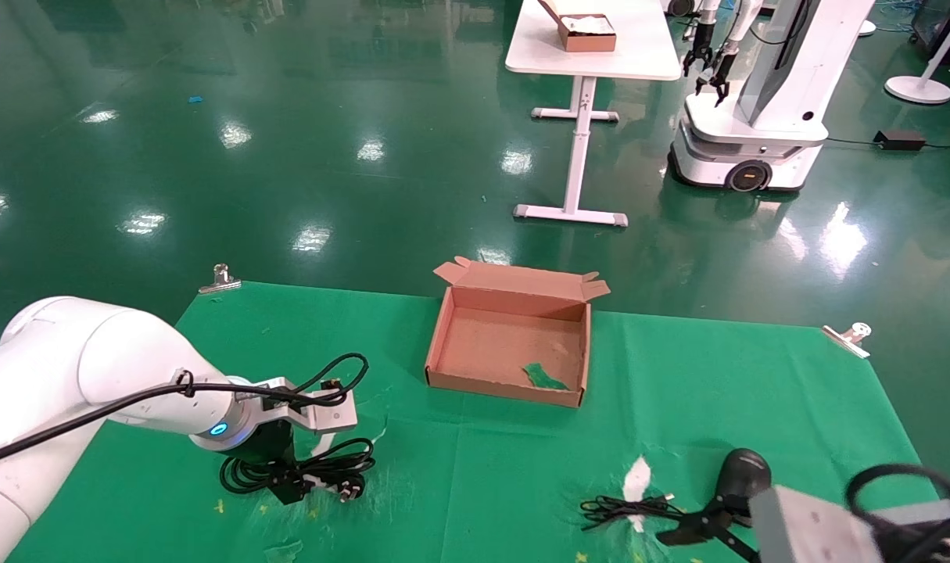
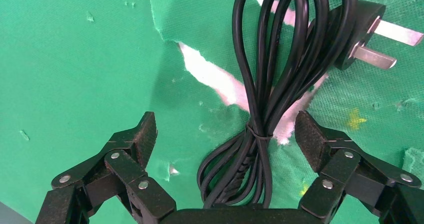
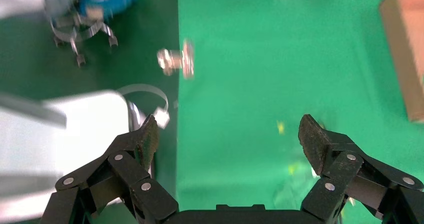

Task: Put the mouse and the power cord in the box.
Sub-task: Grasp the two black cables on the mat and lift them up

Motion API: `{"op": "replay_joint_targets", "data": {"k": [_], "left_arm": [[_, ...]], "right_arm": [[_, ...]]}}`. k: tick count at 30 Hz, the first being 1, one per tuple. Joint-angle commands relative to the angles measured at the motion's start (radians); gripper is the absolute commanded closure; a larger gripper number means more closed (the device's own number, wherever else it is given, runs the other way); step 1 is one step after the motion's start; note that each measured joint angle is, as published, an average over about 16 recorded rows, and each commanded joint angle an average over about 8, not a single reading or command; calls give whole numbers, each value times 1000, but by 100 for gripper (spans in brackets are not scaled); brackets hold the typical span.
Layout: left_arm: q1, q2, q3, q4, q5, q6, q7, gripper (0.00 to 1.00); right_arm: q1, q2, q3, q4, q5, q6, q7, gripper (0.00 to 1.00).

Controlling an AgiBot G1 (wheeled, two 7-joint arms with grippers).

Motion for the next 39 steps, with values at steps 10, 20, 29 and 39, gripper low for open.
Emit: {"op": "replay_joint_targets", "data": {"k": [10, 20, 29, 39], "left_arm": [[-5, 6, -1, 19, -3, -6, 11, 0], [-7, 8, -1, 27, -5, -8, 15, 0], [-8, 9, -1, 31, -5, -9, 18, 0], [-8, 10, -1, 33, -6, -10, 19, 0]], "right_arm": [[163, -192, -212, -133, -358, -11, -32, 0], [290, -465, -298, -543, -517, 70, -227, 0], [348, -642, -318, -884, -554, 168, -383, 0], [372, -740, -318, -1129, -561, 271, -494, 0]]}}
